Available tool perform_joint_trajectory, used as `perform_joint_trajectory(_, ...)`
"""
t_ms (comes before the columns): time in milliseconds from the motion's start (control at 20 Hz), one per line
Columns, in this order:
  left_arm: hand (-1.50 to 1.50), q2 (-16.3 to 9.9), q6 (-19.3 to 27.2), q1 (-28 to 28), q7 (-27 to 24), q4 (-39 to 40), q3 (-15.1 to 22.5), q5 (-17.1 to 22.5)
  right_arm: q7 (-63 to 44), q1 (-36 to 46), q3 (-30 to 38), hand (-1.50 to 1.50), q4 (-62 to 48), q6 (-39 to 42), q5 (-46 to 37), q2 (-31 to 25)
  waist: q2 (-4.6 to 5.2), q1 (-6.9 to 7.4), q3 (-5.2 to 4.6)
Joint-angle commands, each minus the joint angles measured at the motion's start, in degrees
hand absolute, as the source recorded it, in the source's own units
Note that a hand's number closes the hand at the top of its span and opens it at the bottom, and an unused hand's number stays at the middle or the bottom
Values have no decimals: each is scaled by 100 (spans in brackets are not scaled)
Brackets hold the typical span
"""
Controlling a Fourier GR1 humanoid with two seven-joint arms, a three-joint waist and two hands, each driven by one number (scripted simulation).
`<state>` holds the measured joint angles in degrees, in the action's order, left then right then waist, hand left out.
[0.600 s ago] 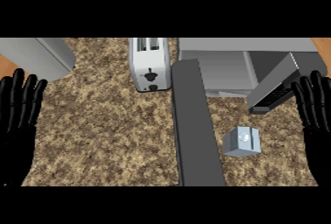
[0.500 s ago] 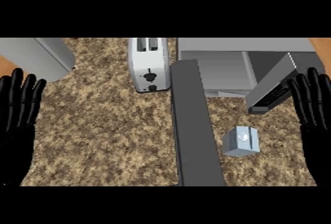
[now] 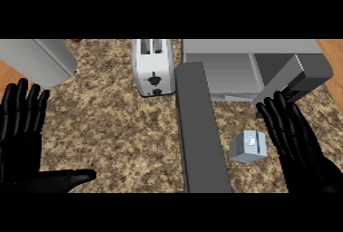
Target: Pick up the milk, place it into the microwave and close the microwave
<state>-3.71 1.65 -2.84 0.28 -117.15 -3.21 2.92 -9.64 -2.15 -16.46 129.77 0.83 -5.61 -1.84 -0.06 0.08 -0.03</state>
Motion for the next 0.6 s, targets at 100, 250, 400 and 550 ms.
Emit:
perform_joint_trajectory(100, -150, 57, -114, -621, 196, -602, -45, 185, -661, -223, -670, -150, 549, -124, -629, 58, -6, 4, 1)
perform_joint_trajectory(250, -150, 38, -222, -964, 214, -931, -104, 269, -208, -900, -2, -150, 819, 100, -70, -308, -7, -12, 5)
perform_joint_trajectory(400, -150, 37, -529, -1386, -51, -979, -290, 595, -723, -628, -399, -150, 830, -214, -649, -24, -5, 13, 1)
perform_joint_trajectory(550, -150, -74, -743, -1802, 125, -1488, -434, 811, -232, -868, -502, -150, 306, -384, -928, 76, -6, 23, 3)
